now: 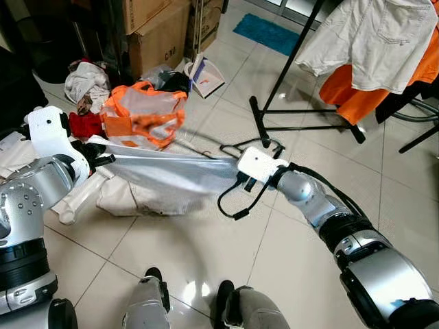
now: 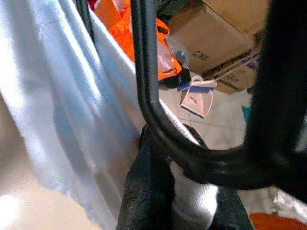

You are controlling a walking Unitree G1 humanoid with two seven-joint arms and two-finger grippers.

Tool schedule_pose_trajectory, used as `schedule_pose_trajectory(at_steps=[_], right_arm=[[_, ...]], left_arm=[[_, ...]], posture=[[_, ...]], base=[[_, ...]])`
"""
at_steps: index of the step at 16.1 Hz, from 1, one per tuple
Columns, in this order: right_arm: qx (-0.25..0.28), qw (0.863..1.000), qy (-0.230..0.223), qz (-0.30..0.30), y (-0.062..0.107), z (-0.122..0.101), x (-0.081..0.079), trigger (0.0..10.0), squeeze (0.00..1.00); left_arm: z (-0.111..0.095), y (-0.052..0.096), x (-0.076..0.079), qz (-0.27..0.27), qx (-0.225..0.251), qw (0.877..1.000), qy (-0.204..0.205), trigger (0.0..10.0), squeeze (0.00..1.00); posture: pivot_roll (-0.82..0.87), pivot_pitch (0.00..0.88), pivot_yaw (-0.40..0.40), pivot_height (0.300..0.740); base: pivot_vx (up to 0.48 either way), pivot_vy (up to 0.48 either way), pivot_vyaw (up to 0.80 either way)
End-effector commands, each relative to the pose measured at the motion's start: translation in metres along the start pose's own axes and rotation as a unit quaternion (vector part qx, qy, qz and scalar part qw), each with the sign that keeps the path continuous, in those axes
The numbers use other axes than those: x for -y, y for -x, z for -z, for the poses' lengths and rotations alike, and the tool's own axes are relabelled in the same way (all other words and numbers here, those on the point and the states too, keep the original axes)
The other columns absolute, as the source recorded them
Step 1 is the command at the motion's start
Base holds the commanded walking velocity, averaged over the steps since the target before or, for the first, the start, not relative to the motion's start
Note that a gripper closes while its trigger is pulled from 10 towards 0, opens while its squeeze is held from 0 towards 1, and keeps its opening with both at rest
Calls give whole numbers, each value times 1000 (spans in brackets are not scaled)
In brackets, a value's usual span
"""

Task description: Hang hanger

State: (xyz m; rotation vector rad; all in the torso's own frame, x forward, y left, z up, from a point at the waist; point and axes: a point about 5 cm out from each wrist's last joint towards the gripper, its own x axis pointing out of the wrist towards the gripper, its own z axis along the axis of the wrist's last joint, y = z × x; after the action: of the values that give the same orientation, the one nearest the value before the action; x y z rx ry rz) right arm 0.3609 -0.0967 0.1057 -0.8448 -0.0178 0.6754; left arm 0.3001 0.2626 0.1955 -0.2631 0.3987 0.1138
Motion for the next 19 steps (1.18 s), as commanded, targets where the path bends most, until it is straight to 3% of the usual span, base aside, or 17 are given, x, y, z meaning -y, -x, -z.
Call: schedule_pose_trajectory(at_steps=[1, 3, 5, 10, 15, 18, 19], right_arm=[[-13, 999, 33, 3, 6, 10, 3, 0, 0], [2, 996, 84, -14, 4, 5, -5, 0, 0], [6, 994, 106, -22, 3, 3, -10, 0, 0], [4, 993, 120, -16, 0, 1, -10, 0, 0], [-18, 984, 175, -24, -4, 2, -16, 0, 0], [-34, 986, 161, -18, -3, 5, -16, 0, 0], [-45, 992, 121, -5, -2, 9, -12, 0, 0]], left_arm=[[-1, -1, -1, -6, 3, 1000, 2, 10000, 0], [-5, 0, 2, 0, 8, 1000, 3, 10000, 0], [-6, 1, 3, 1, 10, 1000, 2, 10000, 0], [-8, 2, 6, 6, 13, 1000, 5, 10000, 0], [-11, 4, 12, 17, 17, 1000, 7, 10000, 0], [-11, 4, 12, 19, 18, 1000, 9, 10000, 0], [-11, 3, 10, 17, 17, 1000, 9, 10000, 0]], posture=[[73, 224, -193, 740], [78, 227, -193, 740], [79, 228, -196, 740], [78, 229, -197, 740], [82, 228, -200, 740], [84, 227, -199, 740], [86, 224, -198, 740]], base=[[0, 0, 0], [0, 0, 0], [0, 0, 0], [0, 0, 0], [0, 0, 0], [0, 0, 0], [0, 0, 0]])
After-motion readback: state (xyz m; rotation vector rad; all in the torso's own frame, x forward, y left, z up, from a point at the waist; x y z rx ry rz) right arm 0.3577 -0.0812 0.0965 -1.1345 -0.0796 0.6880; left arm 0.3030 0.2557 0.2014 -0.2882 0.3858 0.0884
